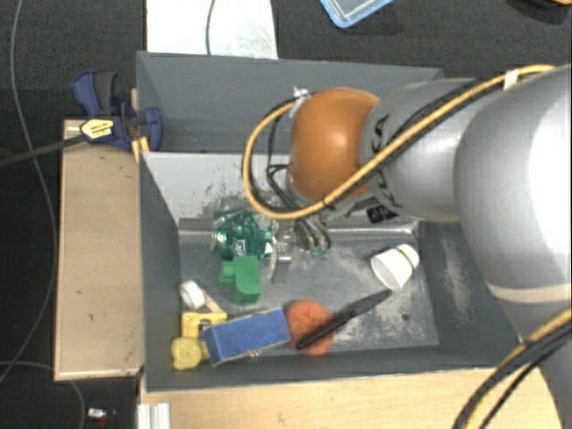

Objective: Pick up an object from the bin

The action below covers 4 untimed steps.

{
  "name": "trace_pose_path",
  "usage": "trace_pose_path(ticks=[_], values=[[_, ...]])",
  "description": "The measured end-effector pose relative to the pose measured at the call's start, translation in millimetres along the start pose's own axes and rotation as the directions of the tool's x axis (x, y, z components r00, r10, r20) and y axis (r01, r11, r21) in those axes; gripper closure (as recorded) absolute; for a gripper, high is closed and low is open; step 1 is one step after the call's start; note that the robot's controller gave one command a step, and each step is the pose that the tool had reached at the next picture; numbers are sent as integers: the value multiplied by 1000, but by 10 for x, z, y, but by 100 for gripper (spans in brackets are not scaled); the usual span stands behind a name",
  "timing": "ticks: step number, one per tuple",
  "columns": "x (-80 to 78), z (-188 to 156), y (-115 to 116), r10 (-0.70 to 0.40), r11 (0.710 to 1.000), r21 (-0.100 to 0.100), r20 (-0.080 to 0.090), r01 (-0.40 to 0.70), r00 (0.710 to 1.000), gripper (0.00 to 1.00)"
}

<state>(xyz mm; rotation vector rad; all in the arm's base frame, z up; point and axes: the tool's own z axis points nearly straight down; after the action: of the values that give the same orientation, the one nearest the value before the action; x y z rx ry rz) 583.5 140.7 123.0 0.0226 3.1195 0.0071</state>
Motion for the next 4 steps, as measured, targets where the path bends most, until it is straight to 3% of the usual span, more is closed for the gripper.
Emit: trace_pose_path(ticks=[1,2,3,4], values=[[1,212,40,129,992,0,-3,-129,992,0],[146,258,61,150,989,1,4,-150,989,0],[232,456,-282,338,941,-6,8,-338,941,0],[435,498,-117,267,964,-4,8,-267,964,0]])
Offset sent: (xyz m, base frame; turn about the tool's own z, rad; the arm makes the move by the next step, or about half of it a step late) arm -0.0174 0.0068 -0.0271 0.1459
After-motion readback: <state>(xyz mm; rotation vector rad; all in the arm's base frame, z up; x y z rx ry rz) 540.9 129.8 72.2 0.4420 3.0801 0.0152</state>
